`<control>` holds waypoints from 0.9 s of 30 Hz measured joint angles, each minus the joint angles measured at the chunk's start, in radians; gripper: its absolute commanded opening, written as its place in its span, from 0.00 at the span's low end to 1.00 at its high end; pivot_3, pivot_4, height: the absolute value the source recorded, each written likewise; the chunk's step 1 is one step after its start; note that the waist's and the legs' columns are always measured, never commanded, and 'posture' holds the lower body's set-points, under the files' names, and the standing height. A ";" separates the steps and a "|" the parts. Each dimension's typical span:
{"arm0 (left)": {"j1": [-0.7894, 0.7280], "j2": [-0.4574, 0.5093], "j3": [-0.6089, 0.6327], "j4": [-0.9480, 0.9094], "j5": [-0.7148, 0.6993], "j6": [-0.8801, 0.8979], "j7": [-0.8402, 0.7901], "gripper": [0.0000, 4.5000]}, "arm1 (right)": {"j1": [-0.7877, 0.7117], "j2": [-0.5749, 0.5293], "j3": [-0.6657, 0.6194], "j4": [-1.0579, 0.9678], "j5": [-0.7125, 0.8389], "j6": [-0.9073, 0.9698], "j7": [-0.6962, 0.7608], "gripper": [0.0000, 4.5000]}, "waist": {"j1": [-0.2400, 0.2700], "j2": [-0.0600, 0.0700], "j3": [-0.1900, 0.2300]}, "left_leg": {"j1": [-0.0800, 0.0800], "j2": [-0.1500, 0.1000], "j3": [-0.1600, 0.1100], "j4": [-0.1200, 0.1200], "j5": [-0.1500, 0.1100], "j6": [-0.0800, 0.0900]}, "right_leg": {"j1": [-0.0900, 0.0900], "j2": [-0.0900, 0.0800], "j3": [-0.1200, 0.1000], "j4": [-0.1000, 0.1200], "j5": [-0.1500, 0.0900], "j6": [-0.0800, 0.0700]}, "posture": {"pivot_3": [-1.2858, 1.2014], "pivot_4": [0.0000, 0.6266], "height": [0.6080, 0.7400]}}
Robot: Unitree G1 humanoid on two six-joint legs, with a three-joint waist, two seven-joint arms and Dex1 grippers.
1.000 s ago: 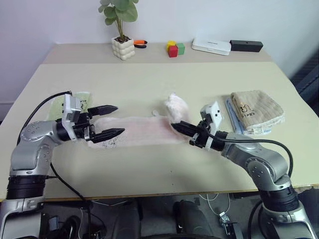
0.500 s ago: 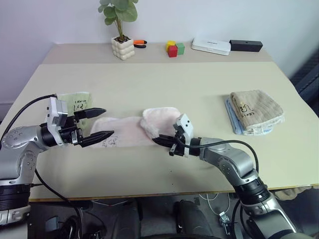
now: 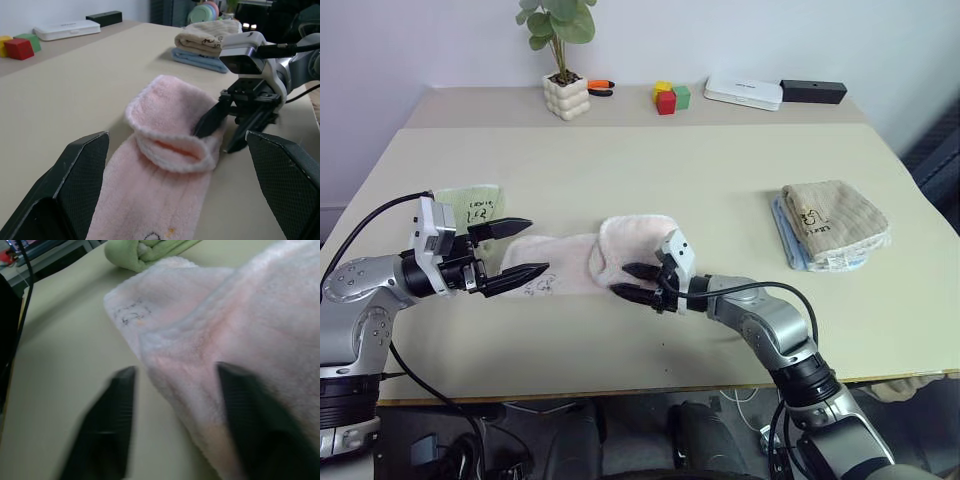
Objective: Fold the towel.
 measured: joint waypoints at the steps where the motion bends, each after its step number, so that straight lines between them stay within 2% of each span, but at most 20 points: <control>1: -0.002 -0.001 -0.001 0.000 -0.001 0.000 0.000 1.00 | 0.001 -0.007 0.002 -0.002 -0.004 0.000 0.014 0.98 | 0.001 0.000 0.000 | 0.000 0.000 0.000 0.000 0.000 0.000 | 0.000 0.000 0.000 0.000 0.000 0.000 | 0.52 0.24 0.96; 4: -0.022 -0.015 -0.006 0.004 -0.002 0.003 0.008 1.00 | 0.012 -0.007 -0.038 -0.033 0.043 0.001 0.049 0.98 | 0.003 0.000 0.000 | 0.000 0.000 0.000 0.000 0.000 0.000 | 0.000 0.000 0.000 0.000 0.000 0.000 | 0.52 0.24 0.96; 9: -0.084 -0.109 -0.042 -0.003 -0.019 0.044 0.077 1.00 | -0.017 0.019 -0.267 -0.081 0.252 0.051 0.040 0.98 | 0.005 0.000 0.000 | 0.000 0.000 0.000 0.001 0.000 0.000 | 0.002 0.000 0.000 0.000 0.001 0.003 | 0.52 0.24 0.96; 12: -0.109 -0.201 -0.072 -0.020 -0.050 0.087 0.151 0.81 | -0.030 0.016 -0.365 -0.093 0.331 0.076 0.013 0.80 | 0.003 0.000 0.000 | 0.000 0.000 -0.001 0.001 0.000 0.000 | 0.002 0.000 0.000 0.000 0.001 0.003 | 0.52 0.24 0.96; 16: -0.180 -0.385 -0.143 -0.042 -0.045 0.110 0.301 0.39 | -0.005 -0.002 -0.378 -0.084 0.249 0.006 -0.052 0.36 | 0.005 0.000 0.000 | 0.000 -0.001 -0.001 0.002 0.000 0.000 | 0.002 0.000 0.000 0.000 0.002 0.003 | 0.52 0.24 0.96; 19: -0.187 -0.468 -0.219 -0.024 0.029 0.065 0.370 0.06 | 0.025 0.016 -0.375 -0.078 0.197 -0.044 -0.097 0.02 | -0.001 0.000 0.000 | 0.000 -0.001 -0.001 0.001 0.000 0.000 | 0.001 0.001 0.000 0.000 0.002 0.003 | 0.52 0.24 0.96; 20: -0.199 -0.508 -0.232 0.001 0.047 0.051 0.403 0.02 | 0.040 0.036 -0.372 -0.078 0.166 -0.075 -0.127 0.00 | 0.000 0.000 0.000 | 0.000 -0.001 -0.002 0.001 0.000 0.000 | 0.001 0.001 0.000 0.000 0.002 0.003 | 0.52 0.24 0.96; 23: -0.210 -0.598 -0.274 0.028 0.080 0.029 0.468 0.02 | 0.083 0.079 -0.311 -0.073 0.061 -0.160 -0.191 0.00 | 0.000 0.000 0.000 | 0.000 -0.001 -0.002 0.001 0.000 0.000 | 0.001 0.001 0.000 0.000 0.002 0.003 | 0.52 0.24 0.96; 27: -0.210 -0.672 -0.287 0.032 0.107 0.001 0.539 0.02 | 0.115 0.139 -0.285 -0.070 0.031 -0.189 -0.234 0.00 | 0.002 0.000 0.000 | 0.000 -0.001 -0.002 0.001 0.000 0.000 | 0.002 0.001 0.000 0.000 0.002 0.003 | 0.52 0.24 0.96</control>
